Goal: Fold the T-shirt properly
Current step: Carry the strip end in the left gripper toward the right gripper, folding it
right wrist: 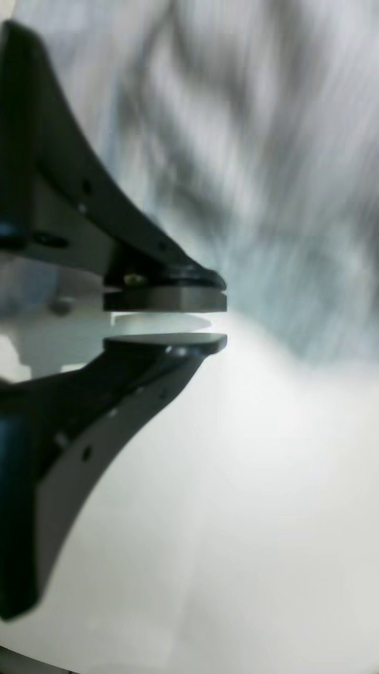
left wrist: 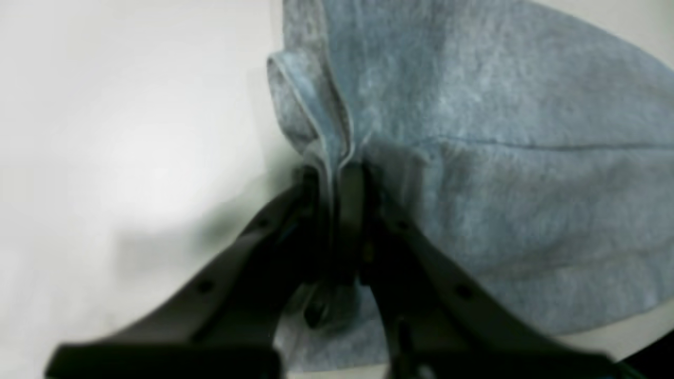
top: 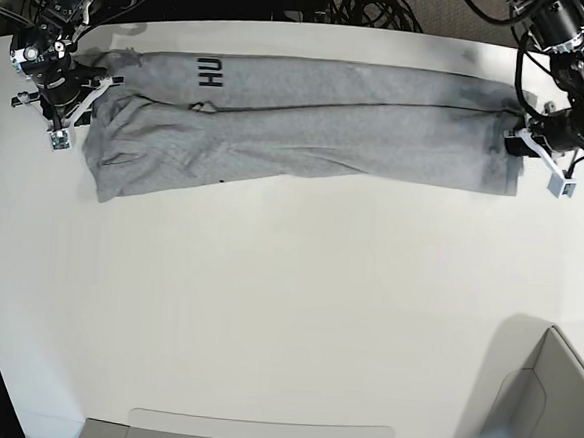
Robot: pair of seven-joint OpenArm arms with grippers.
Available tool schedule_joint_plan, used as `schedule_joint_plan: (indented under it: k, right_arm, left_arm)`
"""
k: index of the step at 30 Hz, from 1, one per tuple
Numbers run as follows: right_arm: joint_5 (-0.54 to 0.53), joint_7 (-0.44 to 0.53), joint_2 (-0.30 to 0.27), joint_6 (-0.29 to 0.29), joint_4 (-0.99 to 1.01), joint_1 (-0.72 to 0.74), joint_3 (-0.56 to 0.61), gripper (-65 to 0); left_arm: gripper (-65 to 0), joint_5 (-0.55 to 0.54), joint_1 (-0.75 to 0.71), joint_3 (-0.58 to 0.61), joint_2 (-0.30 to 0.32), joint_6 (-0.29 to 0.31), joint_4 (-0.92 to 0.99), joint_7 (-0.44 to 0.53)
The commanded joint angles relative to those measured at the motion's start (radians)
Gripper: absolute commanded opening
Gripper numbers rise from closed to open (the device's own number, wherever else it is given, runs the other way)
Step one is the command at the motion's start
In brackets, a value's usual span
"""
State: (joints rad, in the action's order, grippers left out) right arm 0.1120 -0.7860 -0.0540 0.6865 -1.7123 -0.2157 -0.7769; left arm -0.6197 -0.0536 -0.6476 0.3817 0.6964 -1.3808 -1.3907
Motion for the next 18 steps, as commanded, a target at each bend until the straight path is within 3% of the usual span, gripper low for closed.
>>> schedule_joint_plan:
  k: [1,4,11,18]
  right_arm:
    - [-0.007,0.017,-0.008,0.012,-0.022,0.009,-0.003,-57.4]
    - [-0.007,0.017,-0.007,0.012,-0.022,0.009,-0.002,-57.4]
    - [-0.007,0.017,-0.007,0.012,-0.018,0.009,-0.002,-57.4]
    - [-0.010,0.017,-0.005,0.012,-0.018,0.009,-0.002,-57.4]
  left_arm:
    - [-65.0,-0.018,0.010,-0.015,0.013,0.002,-0.056,-0.006]
    - [-65.0,-0.018,0.010,-0.022,0.003,0.002,-0.170,-0.006]
    - [-65.0,-0.019,-0.067,-0.011,-0.114,0.002,-0.455,-0.006]
    - [-65.0,-0.015,-0.125,0.147,-0.197,0.002,-0.599,-0.006]
